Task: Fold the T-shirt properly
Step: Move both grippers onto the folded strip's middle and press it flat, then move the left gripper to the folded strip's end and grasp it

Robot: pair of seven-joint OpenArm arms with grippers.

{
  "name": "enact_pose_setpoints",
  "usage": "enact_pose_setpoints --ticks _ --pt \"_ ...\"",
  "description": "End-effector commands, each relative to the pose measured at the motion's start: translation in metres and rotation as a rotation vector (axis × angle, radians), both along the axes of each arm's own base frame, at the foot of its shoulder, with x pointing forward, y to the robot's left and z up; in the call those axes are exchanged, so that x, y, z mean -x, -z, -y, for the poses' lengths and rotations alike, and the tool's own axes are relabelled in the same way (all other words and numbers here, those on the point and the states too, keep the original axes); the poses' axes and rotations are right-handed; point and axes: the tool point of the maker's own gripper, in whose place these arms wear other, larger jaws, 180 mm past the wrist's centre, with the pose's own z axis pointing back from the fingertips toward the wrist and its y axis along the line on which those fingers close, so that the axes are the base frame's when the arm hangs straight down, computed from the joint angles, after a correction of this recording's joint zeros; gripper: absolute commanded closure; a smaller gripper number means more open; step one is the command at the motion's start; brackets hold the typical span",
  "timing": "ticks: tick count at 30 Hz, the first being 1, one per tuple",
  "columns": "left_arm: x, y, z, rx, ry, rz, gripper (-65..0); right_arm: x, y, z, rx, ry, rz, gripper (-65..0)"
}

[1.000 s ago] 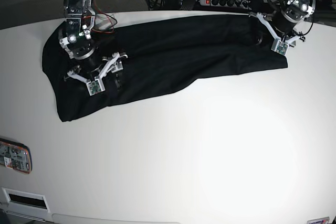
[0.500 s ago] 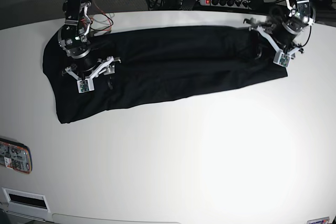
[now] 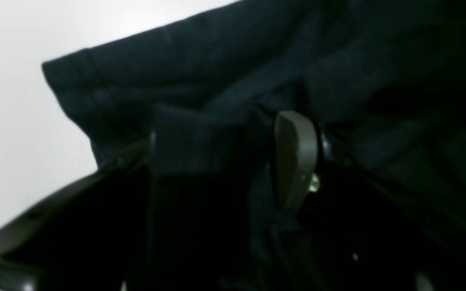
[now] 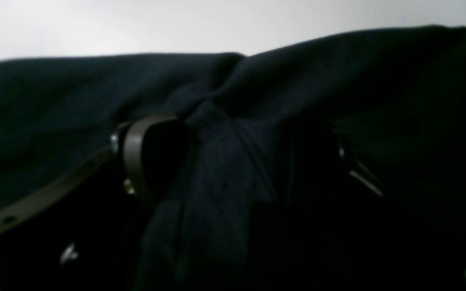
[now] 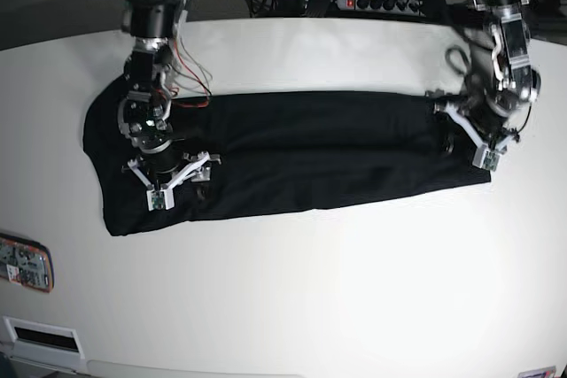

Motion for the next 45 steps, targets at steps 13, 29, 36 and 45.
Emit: enact_pose_setpoints --ticks 13,29,36,45 --pt "0.002 0.013 0.005 -0.192 0.136 -0.145 -33.6 -0.012 -0.024 0.009 0.016 0.026 0.082 -46.2" --pt "-0.02 -0.054 -0.023 -0.267 0.063 0.04 -33.6 -0.023 -0.145 -0.047 0.073 -0.14 0.403 -46.3" --pt "-0.026 -0.075 -0.041 -0.298 0.028 0.085 -33.5 -0.021 -0.142 -0.038 0.225 -0.152 0.359 -46.3" --pt "-0.025 -0.112 -0.064 -0.259 -0.039 0.181 -33.9 -0.021 -0.172 -0.037 0.336 -0.141 0.428 -46.4"
